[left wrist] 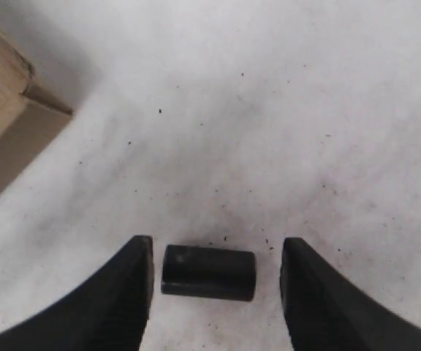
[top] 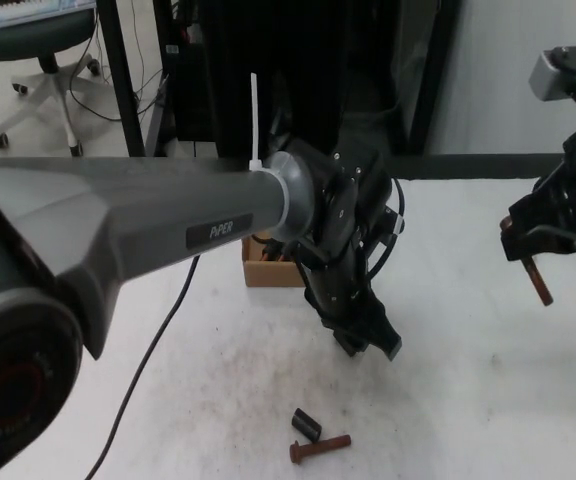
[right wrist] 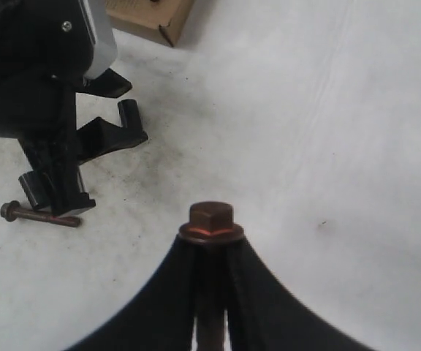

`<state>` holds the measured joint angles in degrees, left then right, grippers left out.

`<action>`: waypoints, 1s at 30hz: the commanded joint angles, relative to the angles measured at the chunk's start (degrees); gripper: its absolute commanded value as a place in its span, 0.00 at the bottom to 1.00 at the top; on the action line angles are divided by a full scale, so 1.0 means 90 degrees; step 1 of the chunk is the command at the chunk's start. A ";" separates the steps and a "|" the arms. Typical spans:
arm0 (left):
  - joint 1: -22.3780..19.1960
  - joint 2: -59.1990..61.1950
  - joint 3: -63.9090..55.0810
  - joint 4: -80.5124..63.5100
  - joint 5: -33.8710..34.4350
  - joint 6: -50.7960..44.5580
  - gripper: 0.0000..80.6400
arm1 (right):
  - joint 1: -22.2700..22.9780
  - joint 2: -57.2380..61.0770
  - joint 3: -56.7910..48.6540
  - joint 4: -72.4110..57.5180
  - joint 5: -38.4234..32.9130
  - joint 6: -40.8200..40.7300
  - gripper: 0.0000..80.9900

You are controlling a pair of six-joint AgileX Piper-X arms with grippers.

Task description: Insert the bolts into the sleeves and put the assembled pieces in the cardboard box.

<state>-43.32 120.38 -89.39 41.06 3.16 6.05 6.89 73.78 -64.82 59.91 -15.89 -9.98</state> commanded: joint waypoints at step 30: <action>-0.0009 0.0177 -0.0044 0.0057 -0.0104 -0.0058 0.60 | -0.0025 -0.0068 0.0509 -0.0186 -0.0140 -0.0029 0.01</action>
<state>-43.32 122.30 -89.46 41.92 2.80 6.05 6.89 73.79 -60.28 58.62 -16.27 -9.98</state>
